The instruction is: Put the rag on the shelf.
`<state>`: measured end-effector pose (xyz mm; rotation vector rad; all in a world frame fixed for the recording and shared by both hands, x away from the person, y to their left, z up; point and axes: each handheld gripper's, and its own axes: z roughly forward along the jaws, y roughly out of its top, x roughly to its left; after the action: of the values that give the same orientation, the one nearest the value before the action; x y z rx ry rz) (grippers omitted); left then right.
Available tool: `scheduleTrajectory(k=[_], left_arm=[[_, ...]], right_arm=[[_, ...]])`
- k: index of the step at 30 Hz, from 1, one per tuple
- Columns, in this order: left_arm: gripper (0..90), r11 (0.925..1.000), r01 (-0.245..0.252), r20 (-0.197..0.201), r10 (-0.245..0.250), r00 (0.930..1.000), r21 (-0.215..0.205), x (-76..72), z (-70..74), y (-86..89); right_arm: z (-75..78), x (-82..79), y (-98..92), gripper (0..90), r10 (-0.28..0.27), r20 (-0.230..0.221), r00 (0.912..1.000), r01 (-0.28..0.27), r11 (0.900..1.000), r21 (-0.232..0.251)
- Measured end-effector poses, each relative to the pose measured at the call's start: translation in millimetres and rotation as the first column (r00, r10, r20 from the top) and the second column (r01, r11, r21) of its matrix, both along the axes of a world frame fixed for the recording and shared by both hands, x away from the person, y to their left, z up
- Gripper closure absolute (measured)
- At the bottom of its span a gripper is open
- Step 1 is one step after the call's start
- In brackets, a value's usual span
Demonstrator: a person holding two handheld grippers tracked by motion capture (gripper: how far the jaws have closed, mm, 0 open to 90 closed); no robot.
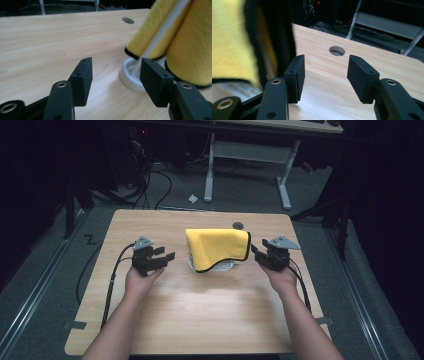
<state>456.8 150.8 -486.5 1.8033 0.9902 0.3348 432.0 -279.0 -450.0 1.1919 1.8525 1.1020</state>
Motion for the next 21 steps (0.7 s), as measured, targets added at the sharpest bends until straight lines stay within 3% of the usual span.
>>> scheduleTrajectory(k=[1,3,6,12,14,17,18,21], left_arm=[[43.2,1.0,0.002,0.004,-0.002,1.0,0.0,-6.8,-1.9,1.9],[43.0,1.0,0.004,0.002,-0.004,1.0,-0.003,-21.3,-6.0,6.5],[43.0,0.9999,0.012,-0.008,-0.012,0.9999,0.004,-45.4,-14.0,13.1],[41.4,0.9998,0.021,-0.048,-0.021,0.9986,-0.001,-93.5,-25.9,25.7],[40.0,0.9991,0.036,-0.058,-0.035,0.9977,0.024,-110.4,-29.8,26.7],[39.8,0.9937,0.054,-0.077,-0.047,0.9959,0.098,-130.4,-36.8,19.2],[39.8,0.9923,0.069,-0.088,-0.061,0.9943,0.103,-134.0,-38.5,16.2],[39.0,0.9871,0.078,-0.069,-0.069,0.9952,0.14,-136.8,-38.6,8.5]], right_arm=[[-1.1,-6.1,0.4,47.9,0.003,0.01,1.0,-0.003,1.0,-0.002],[-2.7,-16.5,2.7,45.1,0.002,-0.017,0.9999,-0.003,1.0,-0.013],[-8.6,-38.3,6.2,44.3,0.011,0.008,0.9999,-0.011,1.0,-0.021],[-30.7,-80.2,11.3,42.8,0.021,-0.039,0.999,-0.022,0.999,-0.03],[-40.1,-95.8,11.7,42.1,0.027,-0.051,0.9983,-0.029,0.999,-0.038],[-59.6,-119.9,11.6,43.3,0.023,-0.079,0.9966,-0.026,0.999,-0.042],[-63.4,-124.0,12.5,42.8,0.035,-0.102,0.9941,-0.042,0.997,-0.067],[-64.1,-129.0,11.7,42.9,0.029,-0.083,0.9962,-0.038,0.992,-0.119]])
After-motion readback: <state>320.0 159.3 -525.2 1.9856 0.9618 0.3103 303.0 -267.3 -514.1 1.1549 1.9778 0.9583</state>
